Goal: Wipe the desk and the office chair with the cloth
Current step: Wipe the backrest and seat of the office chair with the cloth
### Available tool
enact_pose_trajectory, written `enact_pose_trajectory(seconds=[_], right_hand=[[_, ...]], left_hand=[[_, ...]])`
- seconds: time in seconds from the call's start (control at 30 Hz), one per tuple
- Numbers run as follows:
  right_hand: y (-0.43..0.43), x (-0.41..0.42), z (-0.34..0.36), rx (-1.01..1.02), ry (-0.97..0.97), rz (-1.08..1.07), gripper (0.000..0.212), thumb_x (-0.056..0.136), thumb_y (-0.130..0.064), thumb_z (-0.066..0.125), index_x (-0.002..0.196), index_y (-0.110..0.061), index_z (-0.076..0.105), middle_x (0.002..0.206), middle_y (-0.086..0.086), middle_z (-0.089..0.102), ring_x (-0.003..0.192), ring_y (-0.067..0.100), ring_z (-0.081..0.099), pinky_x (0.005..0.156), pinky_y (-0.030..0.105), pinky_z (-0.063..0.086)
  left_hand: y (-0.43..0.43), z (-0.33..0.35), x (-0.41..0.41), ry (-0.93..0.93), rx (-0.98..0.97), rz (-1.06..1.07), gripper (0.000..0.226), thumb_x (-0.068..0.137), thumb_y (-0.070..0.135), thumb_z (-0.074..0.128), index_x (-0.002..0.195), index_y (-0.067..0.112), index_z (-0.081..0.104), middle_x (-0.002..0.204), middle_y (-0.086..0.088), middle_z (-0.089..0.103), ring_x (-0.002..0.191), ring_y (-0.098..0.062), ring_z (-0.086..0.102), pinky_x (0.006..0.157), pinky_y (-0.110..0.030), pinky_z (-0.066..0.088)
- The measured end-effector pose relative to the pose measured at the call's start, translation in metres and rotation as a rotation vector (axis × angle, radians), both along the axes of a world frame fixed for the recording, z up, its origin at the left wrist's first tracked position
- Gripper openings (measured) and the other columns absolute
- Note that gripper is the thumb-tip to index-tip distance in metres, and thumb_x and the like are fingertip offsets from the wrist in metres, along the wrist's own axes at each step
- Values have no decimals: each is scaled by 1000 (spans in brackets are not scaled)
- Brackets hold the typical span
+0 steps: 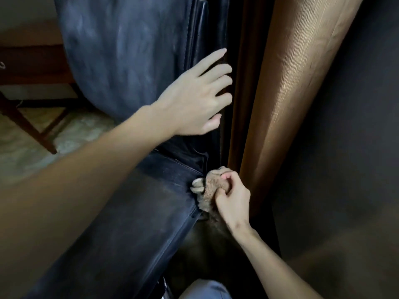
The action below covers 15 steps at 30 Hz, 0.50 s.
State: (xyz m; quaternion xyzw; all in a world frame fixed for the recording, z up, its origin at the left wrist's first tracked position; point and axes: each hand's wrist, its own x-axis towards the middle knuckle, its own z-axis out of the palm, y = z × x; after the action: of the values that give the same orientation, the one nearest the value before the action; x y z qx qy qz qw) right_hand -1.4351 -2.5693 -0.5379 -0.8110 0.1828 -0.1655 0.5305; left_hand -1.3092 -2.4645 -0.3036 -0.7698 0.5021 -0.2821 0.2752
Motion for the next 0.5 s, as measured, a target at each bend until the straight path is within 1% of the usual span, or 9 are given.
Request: enact_pose_trajectory(seconds=[0.07, 0.13, 0.2, 0.27, 0.33, 0.37, 0.43, 0.47, 0.5], right_hand=[[-4, 1, -3, 36, -113, 0, 36, 77, -5, 55, 96, -36, 55, 72, -16, 65, 57, 7, 54, 64, 24, 46], [0, 0, -7, 57, -224, 11, 36, 75, -9, 54, 99, -36, 57, 82, -18, 66, 61, 8, 57, 62, 17, 44], [6, -5, -15, 99, -286, -27, 38, 75, -11, 54, 103, -36, 58, 90, -18, 67, 64, 8, 59, 63, 20, 46], [13, -4, -22, 135, -310, -56, 39, 77, -11, 55, 105, -39, 56, 96, -19, 67, 67, 7, 59, 64, 30, 51], [19, 0, -24, 93, -382, -8, 39, 81, -8, 57, 105, -39, 57, 100, -15, 70, 77, 9, 61, 73, 39, 57], [25, 4, -23, 29, -465, 37, 38, 83, -5, 59, 107, -35, 59, 104, -14, 70, 84, 9, 62, 80, 37, 58], [33, 16, -18, -119, -634, 144, 35, 83, 2, 60, 111, -19, 63, 108, -8, 70, 97, 7, 65, 94, 25, 53], [37, 24, -14, -187, -680, 217, 37, 81, 4, 60, 113, -13, 65, 109, -2, 71, 101, 9, 66, 99, 19, 49], [37, 33, -7, -260, -683, 291, 40, 80, 3, 61, 117, -11, 65, 111, 3, 72, 104, 12, 65, 104, 14, 43]], left_hand=[[18, -25, -11, 69, -175, -65, 36, 94, 24, 50, 116, 3, 71, 140, -24, 59, 141, -40, 48, 128, -56, 16], [41, -53, -21, 111, -399, -106, 32, 93, 14, 57, 118, 1, 71, 143, -24, 58, 139, -41, 51, 126, -55, 24], [69, -85, -34, 76, -581, -88, 30, 92, 10, 59, 117, 0, 71, 145, -23, 58, 137, -40, 53, 123, -54, 30], [99, -121, -54, 112, -663, 3, 29, 91, 10, 61, 115, -1, 72, 143, -24, 58, 132, -42, 55, 119, -52, 35], [128, -154, -73, 200, -612, 102, 29, 91, 14, 61, 111, -1, 74, 132, -23, 65, 118, -43, 61, 108, -52, 44], [142, -168, -80, 268, -540, 150, 28, 90, 17, 59, 107, 1, 75, 123, -20, 68, 109, -42, 65, 102, -51, 47], [169, -191, -89, 402, -417, 248, 28, 90, 26, 57, 98, 8, 77, 107, -12, 71, 95, -37, 68, 95, -44, 48], [180, -199, -92, 459, -406, 310, 29, 90, 30, 55, 96, 12, 77, 104, -9, 72, 93, -35, 69, 92, -42, 49], [188, -204, -96, 502, -419, 378, 31, 92, 33, 53, 96, 14, 77, 105, -7, 72, 93, -34, 69, 90, -40, 50]])
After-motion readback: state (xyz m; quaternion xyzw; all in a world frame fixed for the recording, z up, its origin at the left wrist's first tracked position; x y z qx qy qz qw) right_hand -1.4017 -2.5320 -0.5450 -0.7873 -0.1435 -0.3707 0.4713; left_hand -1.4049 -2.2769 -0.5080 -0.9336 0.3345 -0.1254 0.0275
